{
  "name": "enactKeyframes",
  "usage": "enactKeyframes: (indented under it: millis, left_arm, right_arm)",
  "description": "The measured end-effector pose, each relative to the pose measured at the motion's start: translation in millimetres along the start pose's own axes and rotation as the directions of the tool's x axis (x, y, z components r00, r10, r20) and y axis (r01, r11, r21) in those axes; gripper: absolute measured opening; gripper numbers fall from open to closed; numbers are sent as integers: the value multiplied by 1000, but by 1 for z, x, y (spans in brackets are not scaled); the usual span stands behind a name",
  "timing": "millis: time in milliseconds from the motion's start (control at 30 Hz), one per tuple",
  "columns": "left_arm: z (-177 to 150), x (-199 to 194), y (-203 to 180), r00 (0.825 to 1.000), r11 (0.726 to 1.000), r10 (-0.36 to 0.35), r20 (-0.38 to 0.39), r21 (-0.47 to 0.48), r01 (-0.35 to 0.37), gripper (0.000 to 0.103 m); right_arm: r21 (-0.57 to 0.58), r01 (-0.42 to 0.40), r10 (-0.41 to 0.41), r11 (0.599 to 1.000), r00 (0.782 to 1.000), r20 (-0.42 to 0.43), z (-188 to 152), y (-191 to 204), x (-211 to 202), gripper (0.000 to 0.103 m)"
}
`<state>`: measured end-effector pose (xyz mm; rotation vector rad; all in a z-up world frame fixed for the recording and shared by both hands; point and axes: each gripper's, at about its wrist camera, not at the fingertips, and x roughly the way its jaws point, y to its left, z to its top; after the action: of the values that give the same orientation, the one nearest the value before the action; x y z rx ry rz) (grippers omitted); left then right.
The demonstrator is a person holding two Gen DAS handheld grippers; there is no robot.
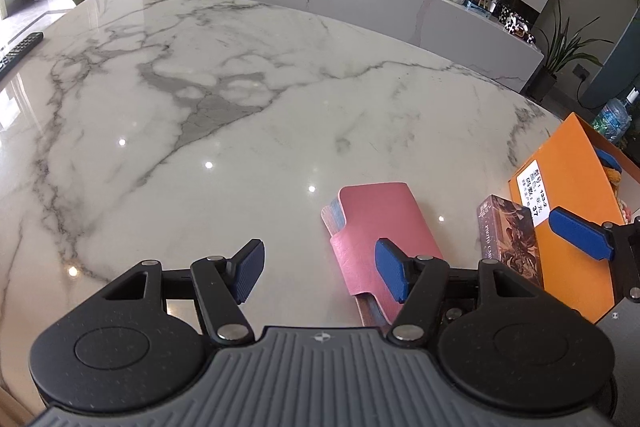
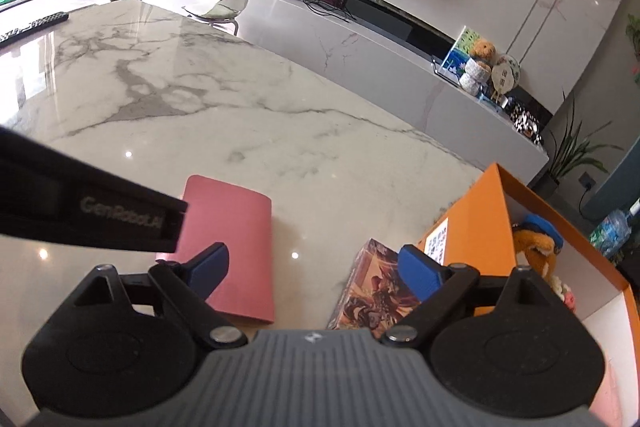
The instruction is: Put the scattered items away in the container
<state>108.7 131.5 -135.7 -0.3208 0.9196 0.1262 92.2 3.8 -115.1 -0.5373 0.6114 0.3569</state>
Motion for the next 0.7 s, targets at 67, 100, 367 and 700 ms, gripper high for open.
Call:
enactKeyframes:
  millis: [67, 100, 367, 700]
  left_arm:
    - [0, 6, 0, 1000, 1000, -12, -18, -11, 12, 72]
    - [0, 9, 0, 999, 1000, -23, -28, -20, 23, 72]
    - [1, 22, -3, 989, 989, -134, -63, -71, 129, 41]
    - [3, 17, -5, 999, 1000, -26, -44, 1, 26, 0]
  right_arm:
    - [-42, 0, 1, 999, 1000, 7, -1, 4, 1, 91]
    - [-58, -1, 1, 998, 1000, 9, -2, 5, 1, 91]
    - [-95, -33, 30, 995, 999, -23, -7, 4, 8, 68]
    - [-100, 5, -10, 995, 999, -46, -11, 3, 17, 67]
